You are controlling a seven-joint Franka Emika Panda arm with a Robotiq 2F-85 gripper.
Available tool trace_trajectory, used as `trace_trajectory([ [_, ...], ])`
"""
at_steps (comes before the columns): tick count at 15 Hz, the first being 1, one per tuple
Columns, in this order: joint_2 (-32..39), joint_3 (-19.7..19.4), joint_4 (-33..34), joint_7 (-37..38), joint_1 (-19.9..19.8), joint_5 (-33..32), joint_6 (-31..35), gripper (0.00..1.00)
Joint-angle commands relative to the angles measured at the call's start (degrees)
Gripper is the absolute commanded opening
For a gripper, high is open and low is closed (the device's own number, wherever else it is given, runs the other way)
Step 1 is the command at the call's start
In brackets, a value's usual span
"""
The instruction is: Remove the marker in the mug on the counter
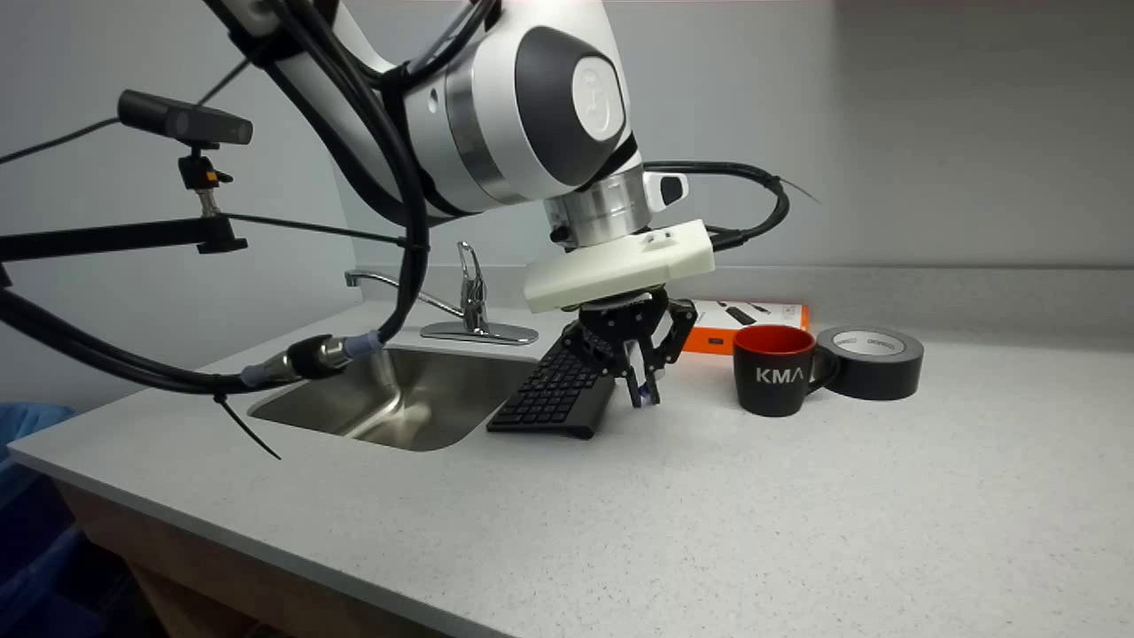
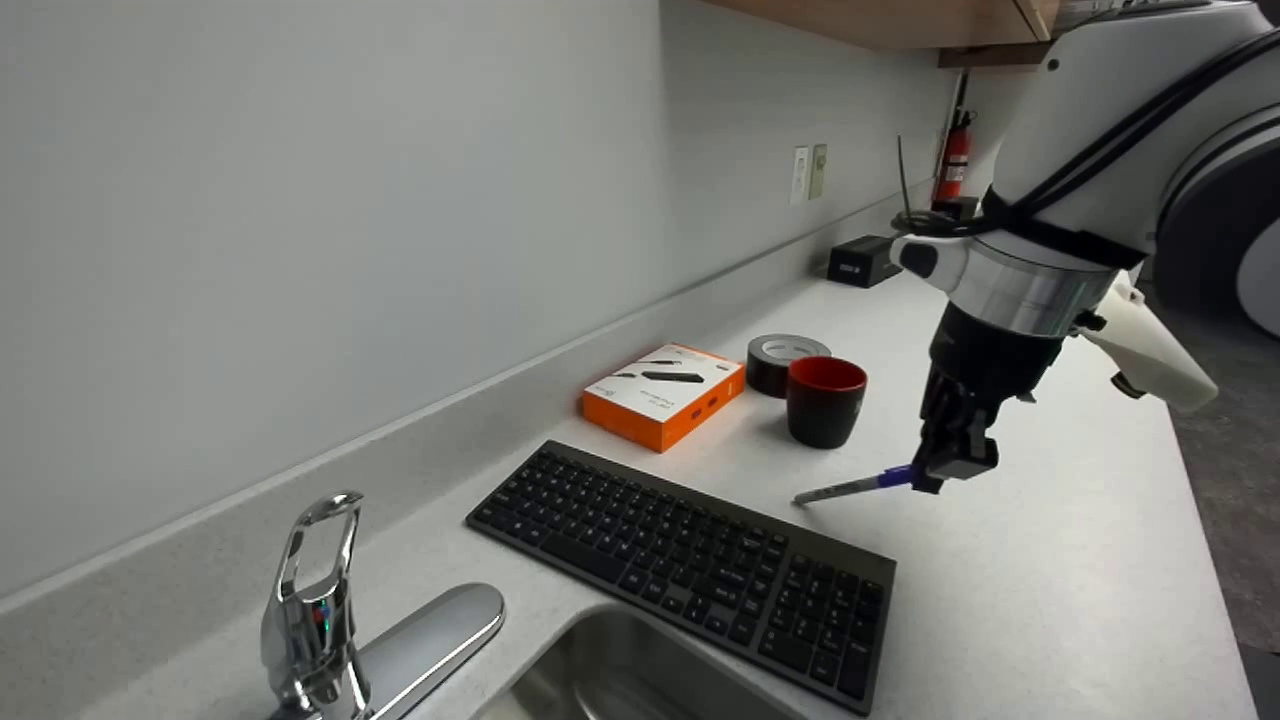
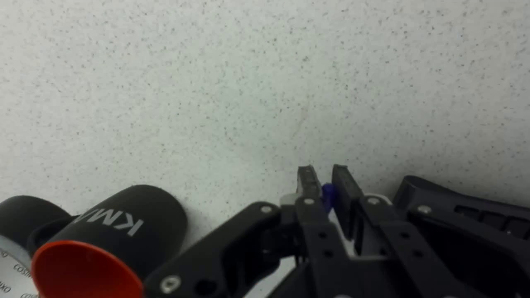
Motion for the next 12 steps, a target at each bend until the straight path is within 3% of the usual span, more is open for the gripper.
trace_trajectory([
  [1,4.3,0.8,3.5,1.3,-1.5,-2.9,-3.7,0.04],
  [4,5.4,0.8,4.4,1.2,-1.5,-2.8,-5.0,0.04],
  [5,5.5,0.8,4.5,1.3,-1.5,-2.9,-4.9,0.40],
  [7,5.4,0.8,4.8,1.3,-1.4,-2.6,-4.9,0.46],
  [12,5.5,0.8,5.5,1.3,-1.4,-2.4,-5.3,0.85],
])
